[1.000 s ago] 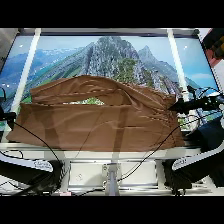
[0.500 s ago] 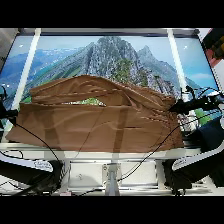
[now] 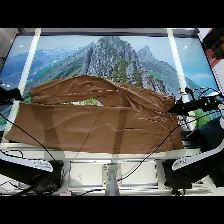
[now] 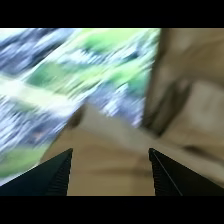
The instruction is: Fold the clothes and pants, and hang the long-sleeved shirts on hangers.
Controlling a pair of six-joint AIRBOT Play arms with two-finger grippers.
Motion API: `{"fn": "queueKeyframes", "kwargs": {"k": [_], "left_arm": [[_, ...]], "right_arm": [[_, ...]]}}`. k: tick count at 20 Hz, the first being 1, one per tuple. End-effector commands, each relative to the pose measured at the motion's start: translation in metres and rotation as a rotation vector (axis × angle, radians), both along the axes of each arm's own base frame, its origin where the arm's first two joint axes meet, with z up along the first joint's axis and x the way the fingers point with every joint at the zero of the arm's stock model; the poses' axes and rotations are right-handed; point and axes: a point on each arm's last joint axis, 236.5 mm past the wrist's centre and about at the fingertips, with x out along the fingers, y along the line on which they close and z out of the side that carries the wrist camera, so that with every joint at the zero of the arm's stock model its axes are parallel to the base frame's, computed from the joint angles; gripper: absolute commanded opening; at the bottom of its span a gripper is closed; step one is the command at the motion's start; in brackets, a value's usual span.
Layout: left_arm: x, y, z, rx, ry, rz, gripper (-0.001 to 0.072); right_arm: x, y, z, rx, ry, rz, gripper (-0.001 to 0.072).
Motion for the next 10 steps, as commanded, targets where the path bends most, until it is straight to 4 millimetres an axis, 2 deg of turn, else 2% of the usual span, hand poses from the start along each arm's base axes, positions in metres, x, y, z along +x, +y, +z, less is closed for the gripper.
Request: {"fn": "queueKeyframes", "kwargs": {"k": [1,2,3,7,10], "left_arm": [[0.055,-0.025,-0.006,-0.139,-0.201,0.029,0.0517],[0.061,-0.023,-0.013,-0.133,-0.213,0.037,0.0534],[0.065,-0.022,-0.020,-0.130,-0.216,0.043,0.0600],[0.062,-0.029,-0.048,-0.164,-0.167,0.043,0.0607],[0.052,-0.037,-0.058,-0.203,-0.111,0.033,0.0607]], "right_arm": [[0.006,0.003,0.004,0.020,0.002,-0.036,0.0042],[0.006,0.003,0.004,0.020,0.004,-0.037,0.0042],[0.006,0.003,0.004,0.020,0.004,-0.037,0.0042],[0.006,0.003,0.004,0.020,0.007,-0.040,0.0042],[0.006,0.003,0.004,0.021,0.025,-0.056,0.0043]]}}
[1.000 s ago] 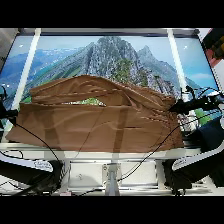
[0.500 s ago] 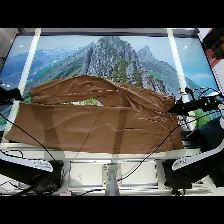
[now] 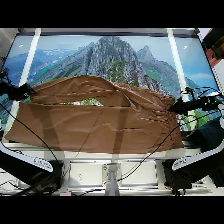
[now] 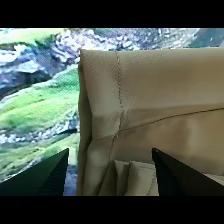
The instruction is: Fold the clothes and pants, and hang the long-sleeved shirts on hangers.
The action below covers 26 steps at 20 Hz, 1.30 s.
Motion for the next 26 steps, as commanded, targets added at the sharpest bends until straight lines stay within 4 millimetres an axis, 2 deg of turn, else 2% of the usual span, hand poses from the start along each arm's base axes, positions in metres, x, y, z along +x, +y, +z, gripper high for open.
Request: {"fn": "queueKeyframes", "kwargs": {"k": [1,5,9,10,12,14,17,18,19,22,26], "left_arm": [[-0.010,-0.011,-0.011,-0.062,0.054,0.000,0.0607],[-0.023,-0.001,-0.012,-0.136,0.114,0.196,0.0606],[-0.035,-0.032,-0.011,-0.314,0.179,0.203,0.0605],[-0.035,-0.033,-0.012,-0.323,0.181,0.201,0.0604],[-0.033,-0.031,-0.014,-0.316,0.172,0.208,0.0533],[-0.022,-0.028,-0.014,-0.308,0.130,0.226,0.0518],[0.004,-0.029,-0.004,-0.351,0.028,0.275,0.0315],[0.012,-0.028,-0.002,-0.356,-0.003,0.291,0.0193],[0.019,-0.026,0.001,-0.355,-0.041,0.286,0.0021],[0.040,-0.027,0.014,-0.368,-0.152,0.249,0.0019],[0.071,-0.022,0.049,-0.354,-0.318,0.188,0.0018]], "right_arm": [[0.001,0.000,0.001,0.003,0.013,-0.014,0.0042],[0.001,0.000,0.001,0.003,0.014,-0.015,0.0042],[0.001,0.001,0.001,0.003,0.015,-0.015,0.0042],[0.000,0.001,0.001,0.004,0.015,-0.014,0.0042],[0.000,0.001,0.001,0.004,0.015,-0.014,0.0042],[0.000,0.001,0.001,0.005,0.016,-0.015,0.0042],[0.001,0.001,0.002,0.008,0.030,-0.031,0.0042],[0.001,0.001,0.002,0.009,0.030,-0.033,0.0042],[0.002,0.002,0.003,0.013,0.028,-0.036,0.0042],[0.015,0.008,0.011,0.056,-0.006,-0.077,0.0042],[0.040,0.008,0.019,0.075,-0.081,-0.155,0.0042]]}}
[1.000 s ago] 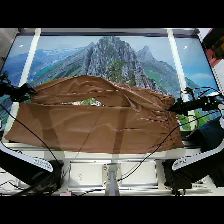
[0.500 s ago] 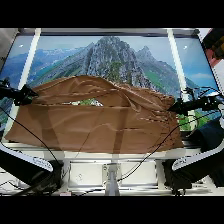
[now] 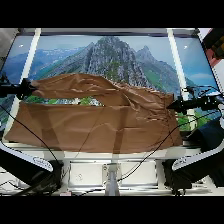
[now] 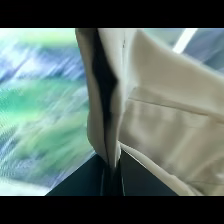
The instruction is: Fold the clothes and pants, and hang the long-sleeved shirts on hangers.
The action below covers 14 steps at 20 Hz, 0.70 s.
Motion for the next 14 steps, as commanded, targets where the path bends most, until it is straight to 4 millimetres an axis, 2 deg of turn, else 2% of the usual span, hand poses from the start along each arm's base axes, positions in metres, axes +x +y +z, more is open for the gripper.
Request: {"fn": "queueKeyframes", "kwargs": {"k": [1,3,7,11,14], "left_arm": [[0.027,0.008,0.033,0.057,-0.158,-0.035,0.0018],[0.031,0.015,0.040,0.106,-0.186,-0.056,0.0018],[0.036,0.038,0.039,0.189,-0.201,-0.009,0.0018],[0.046,0.062,0.060,0.267,-0.261,0.063,0.0017],[0.041,0.077,0.073,0.299,-0.276,0.088,0.0016]], "right_arm": [[0.027,-0.003,0.008,-0.003,-0.077,-0.086,0.0042],[0.041,-0.011,0.013,-0.047,-0.142,-0.120,0.0042],[0.068,-0.039,0.022,-0.191,-0.260,-0.195,0.0042],[0.087,-0.065,0.028,-0.304,-0.327,-0.276,0.0042],[0.094,-0.075,0.026,-0.343,-0.342,-0.306,0.0042]]}}
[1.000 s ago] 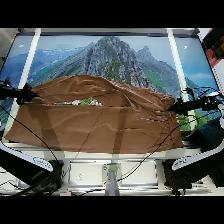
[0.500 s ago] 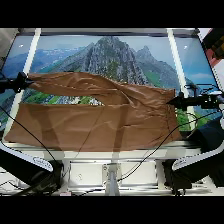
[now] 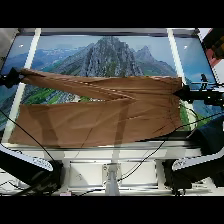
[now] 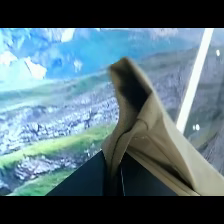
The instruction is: Fold the clothes and pants, and hang the long-sleeved shirts on hangers.
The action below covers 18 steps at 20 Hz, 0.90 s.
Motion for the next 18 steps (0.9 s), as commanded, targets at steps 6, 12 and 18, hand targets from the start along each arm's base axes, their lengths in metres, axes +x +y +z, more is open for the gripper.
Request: {"fn": "queueKeyframes", "kwargs": {"k": [6,12,18], "left_arm": [[-0.064,0.009,-0.038,0.091,0.294,-0.091,0.0016],[-0.108,0.026,-0.060,0.210,0.493,-0.163,0.0018],[-0.108,0.025,-0.061,0.209,0.494,-0.165,0.0415]], "right_arm": [[0.013,-0.021,0.000,-0.077,-0.040,-0.067,0.0042],[0.013,-0.020,0.000,-0.074,-0.038,-0.065,0.0042],[0.013,-0.020,0.000,-0.073,-0.038,-0.065,0.0042]]}}
